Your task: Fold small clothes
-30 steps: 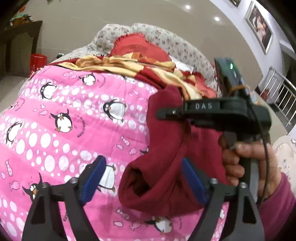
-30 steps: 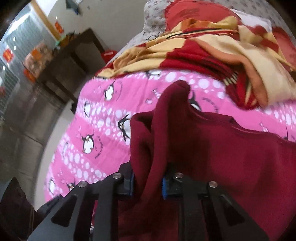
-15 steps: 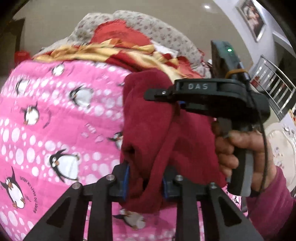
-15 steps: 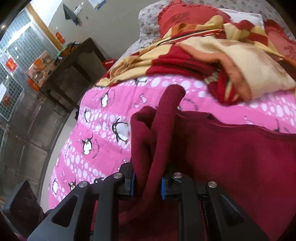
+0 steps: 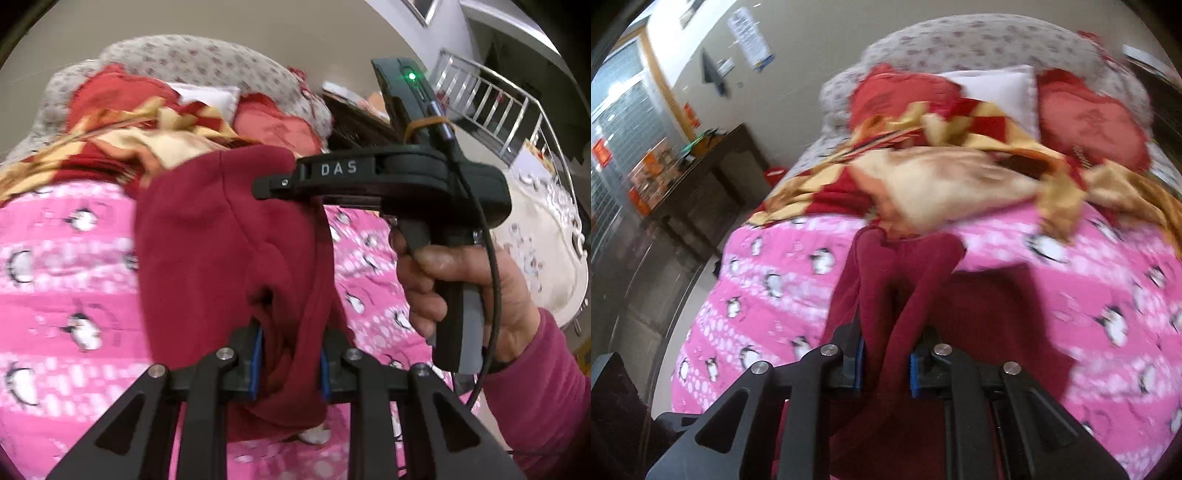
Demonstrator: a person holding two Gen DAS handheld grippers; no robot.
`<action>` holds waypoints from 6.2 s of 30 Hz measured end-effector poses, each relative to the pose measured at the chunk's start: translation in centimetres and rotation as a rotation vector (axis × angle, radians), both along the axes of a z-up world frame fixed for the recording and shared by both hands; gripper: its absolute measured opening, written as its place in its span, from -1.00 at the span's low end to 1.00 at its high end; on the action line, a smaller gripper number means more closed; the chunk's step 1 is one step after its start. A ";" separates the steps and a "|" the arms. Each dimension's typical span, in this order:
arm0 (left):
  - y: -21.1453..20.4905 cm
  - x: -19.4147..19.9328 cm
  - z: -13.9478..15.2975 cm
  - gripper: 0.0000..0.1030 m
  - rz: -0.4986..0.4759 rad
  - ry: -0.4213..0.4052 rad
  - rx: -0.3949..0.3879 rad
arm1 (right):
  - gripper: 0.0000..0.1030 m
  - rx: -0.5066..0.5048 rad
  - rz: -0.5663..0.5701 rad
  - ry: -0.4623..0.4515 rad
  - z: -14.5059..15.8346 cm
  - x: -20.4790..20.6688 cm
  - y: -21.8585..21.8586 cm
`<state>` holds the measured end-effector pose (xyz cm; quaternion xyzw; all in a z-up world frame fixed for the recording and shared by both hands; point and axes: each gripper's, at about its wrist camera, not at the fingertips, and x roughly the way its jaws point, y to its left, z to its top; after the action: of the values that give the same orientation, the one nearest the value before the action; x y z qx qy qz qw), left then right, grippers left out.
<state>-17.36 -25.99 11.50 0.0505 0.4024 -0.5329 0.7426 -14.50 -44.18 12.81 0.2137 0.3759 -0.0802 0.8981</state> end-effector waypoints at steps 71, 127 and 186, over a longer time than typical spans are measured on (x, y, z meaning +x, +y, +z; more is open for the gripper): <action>0.4 1.1 -6.5 0.44 0.101 -0.098 0.255 | -0.66 -0.133 -0.018 0.172 -7.5 -8.7 3.0; 0.4 7.2 -5.1 -0.19 0.113 0.244 0.086 | -0.30 0.166 -0.120 -0.109 -7.1 -9.4 -1.4; 11.2 1.0 -3.3 0.60 0.354 -0.152 0.283 | -0.59 -0.090 0.041 0.098 -6.4 -10.6 13.1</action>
<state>-16.38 -14.79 8.24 0.1227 0.4188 -0.3273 0.8381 -25.14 -31.05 6.39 0.1609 0.4198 -0.0891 0.8888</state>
